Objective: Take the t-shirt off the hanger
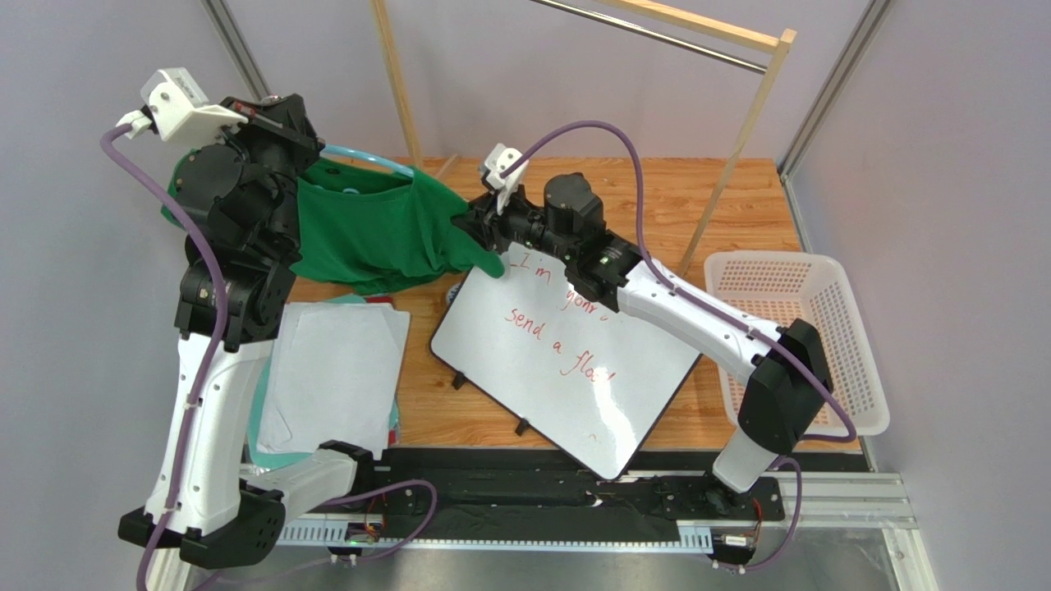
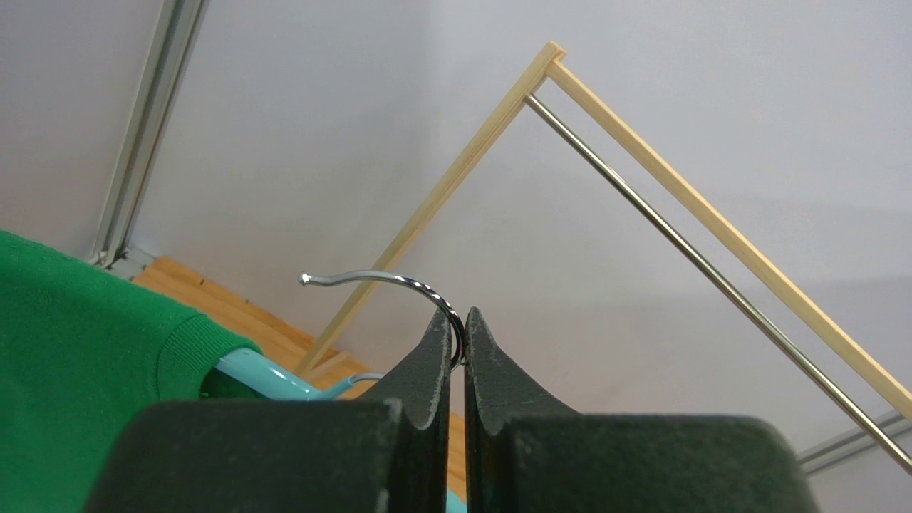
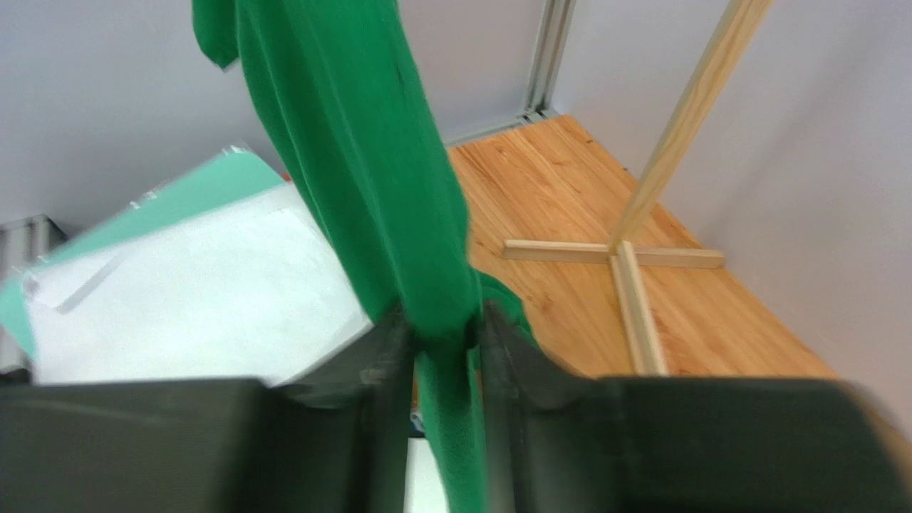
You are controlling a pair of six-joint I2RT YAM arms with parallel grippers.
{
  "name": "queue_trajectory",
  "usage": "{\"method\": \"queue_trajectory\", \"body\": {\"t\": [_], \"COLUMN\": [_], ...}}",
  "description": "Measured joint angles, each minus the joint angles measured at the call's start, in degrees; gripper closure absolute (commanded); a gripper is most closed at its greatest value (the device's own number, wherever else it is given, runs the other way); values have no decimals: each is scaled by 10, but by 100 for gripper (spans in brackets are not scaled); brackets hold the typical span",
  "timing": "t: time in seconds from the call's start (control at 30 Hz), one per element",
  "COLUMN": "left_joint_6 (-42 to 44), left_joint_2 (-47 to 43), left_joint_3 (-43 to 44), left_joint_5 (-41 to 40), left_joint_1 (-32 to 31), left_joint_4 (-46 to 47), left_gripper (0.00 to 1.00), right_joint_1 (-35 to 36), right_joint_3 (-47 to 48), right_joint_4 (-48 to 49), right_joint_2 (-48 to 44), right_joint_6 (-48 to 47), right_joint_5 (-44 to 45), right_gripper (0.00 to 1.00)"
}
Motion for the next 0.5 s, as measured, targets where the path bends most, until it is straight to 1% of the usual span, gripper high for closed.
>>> {"method": "queue_trajectory", "body": {"t": [0.07, 0.2, 0.23, 0.27, 0.37, 0.5], "left_joint_6": [3, 5, 5, 5, 5, 4], "left_joint_2": [-1, -12, -16, -20, -26, -27], "left_joint_3": [0, 0, 0, 0, 0, 0], "left_joint_5": [-2, -11, -11, -11, -13, -13], "left_joint_1": [-1, 0, 0, 0, 0, 0], "left_joint_4": [-1, 1, 2, 3, 5, 7], "left_gripper": [100, 100, 100, 100, 100, 100], "right_joint_1": [1, -3, -3, -4, -4, -4], "right_joint_3": [-7, -26, -30, -34, -43, -45], "right_joint_4": [3, -7, -9, -9, -9, -9], "right_joint_2": [0, -1, -1, -1, -2, -4], "right_joint_6": [7, 17, 20, 22, 30, 42], "right_joint_5": [0, -1, -1, -2, -5, -3], "right_gripper": [67, 67, 72, 83, 100, 100]}}
